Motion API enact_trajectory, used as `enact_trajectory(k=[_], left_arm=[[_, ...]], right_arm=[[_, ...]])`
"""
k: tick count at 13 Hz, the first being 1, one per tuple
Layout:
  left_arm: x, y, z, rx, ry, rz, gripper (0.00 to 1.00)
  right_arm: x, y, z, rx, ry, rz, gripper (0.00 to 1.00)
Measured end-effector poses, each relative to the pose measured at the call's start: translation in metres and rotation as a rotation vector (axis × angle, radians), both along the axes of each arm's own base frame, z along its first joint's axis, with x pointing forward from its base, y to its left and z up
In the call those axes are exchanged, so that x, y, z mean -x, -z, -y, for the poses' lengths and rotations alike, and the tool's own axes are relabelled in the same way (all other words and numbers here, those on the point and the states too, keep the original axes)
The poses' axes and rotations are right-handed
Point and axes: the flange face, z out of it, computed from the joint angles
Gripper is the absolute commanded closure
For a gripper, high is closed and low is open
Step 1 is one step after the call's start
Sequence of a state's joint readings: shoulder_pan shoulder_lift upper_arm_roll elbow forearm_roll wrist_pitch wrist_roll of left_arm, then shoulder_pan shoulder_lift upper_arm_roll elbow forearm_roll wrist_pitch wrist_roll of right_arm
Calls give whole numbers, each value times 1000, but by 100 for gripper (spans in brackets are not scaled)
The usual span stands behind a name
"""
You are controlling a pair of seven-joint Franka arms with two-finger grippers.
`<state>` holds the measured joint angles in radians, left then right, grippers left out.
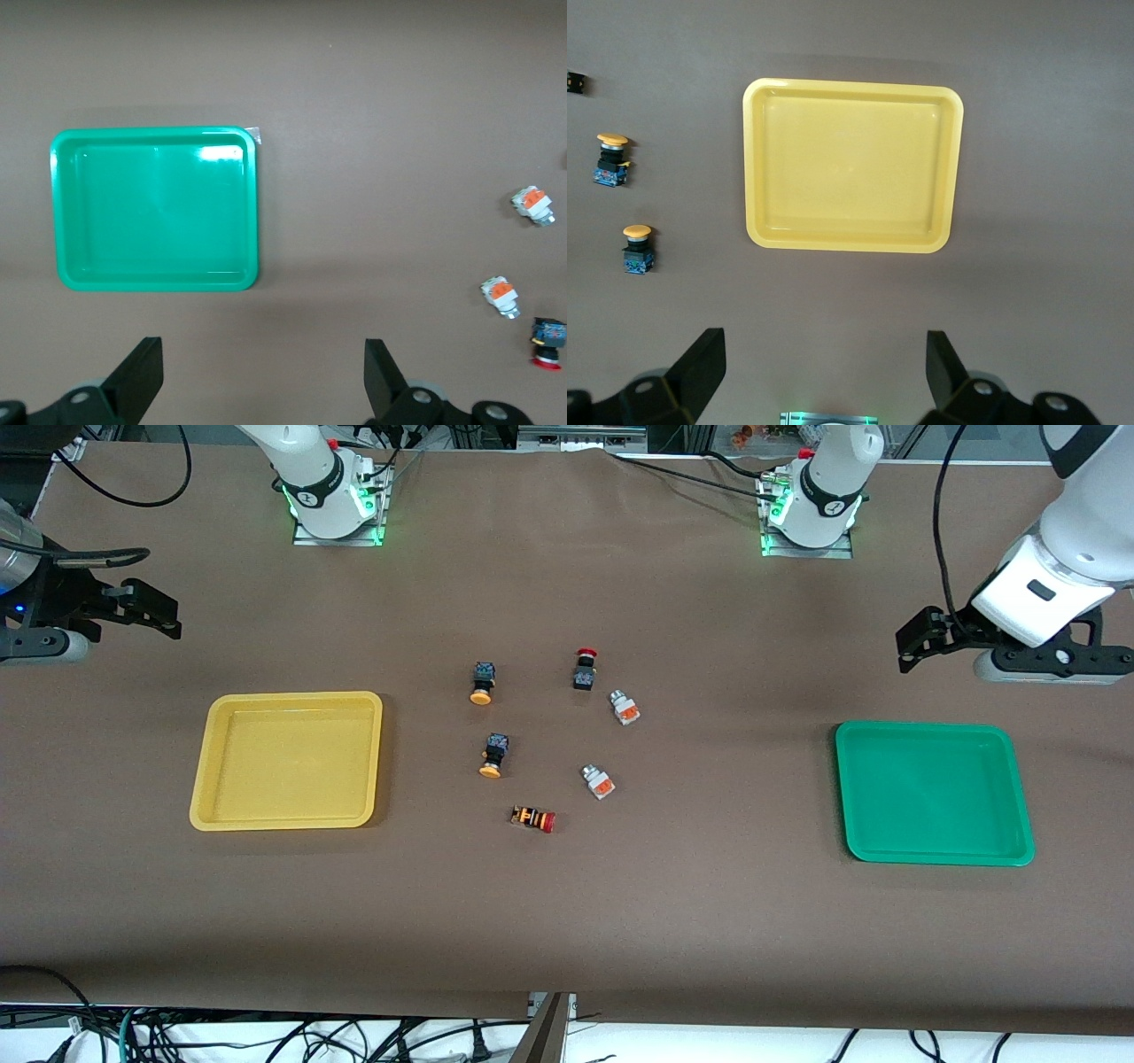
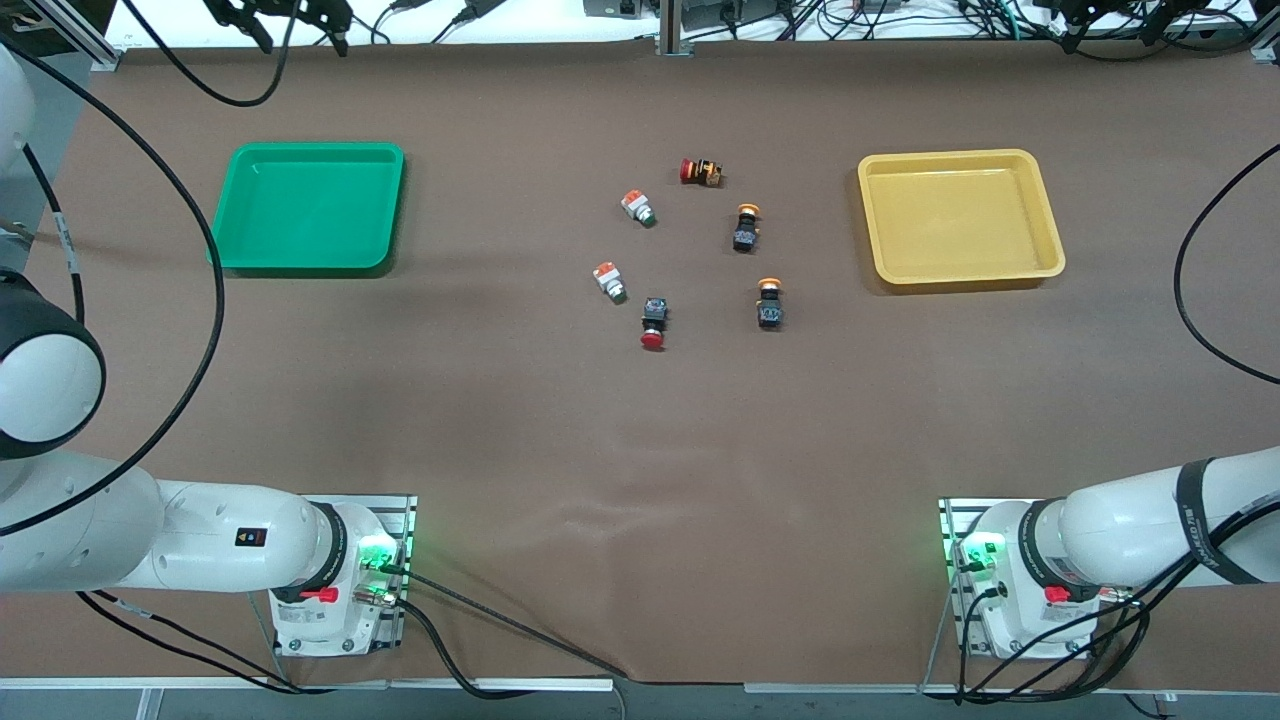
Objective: Place green and yellow buttons in trays
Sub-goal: 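Move both grippers down toward a white button and a yellow button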
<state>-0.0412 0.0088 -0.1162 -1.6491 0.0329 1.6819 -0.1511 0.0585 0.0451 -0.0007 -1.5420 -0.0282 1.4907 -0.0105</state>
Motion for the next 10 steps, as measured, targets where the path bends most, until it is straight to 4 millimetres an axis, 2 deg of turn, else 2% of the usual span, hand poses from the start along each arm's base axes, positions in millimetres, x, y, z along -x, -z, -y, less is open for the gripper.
enact_trajectory(k=[5, 7, 10], left_arm=[[10, 8, 64, 6, -85, -10, 0], [12, 17, 86, 26, -114, -33, 0], [8, 37, 101, 52, -143, -80, 0]], right_arm=[[-2, 3, -1, -7, 0, -3, 0], [-10, 19, -2, -6, 0, -27, 0], [-21, 42, -3, -4, -1, -60, 0]])
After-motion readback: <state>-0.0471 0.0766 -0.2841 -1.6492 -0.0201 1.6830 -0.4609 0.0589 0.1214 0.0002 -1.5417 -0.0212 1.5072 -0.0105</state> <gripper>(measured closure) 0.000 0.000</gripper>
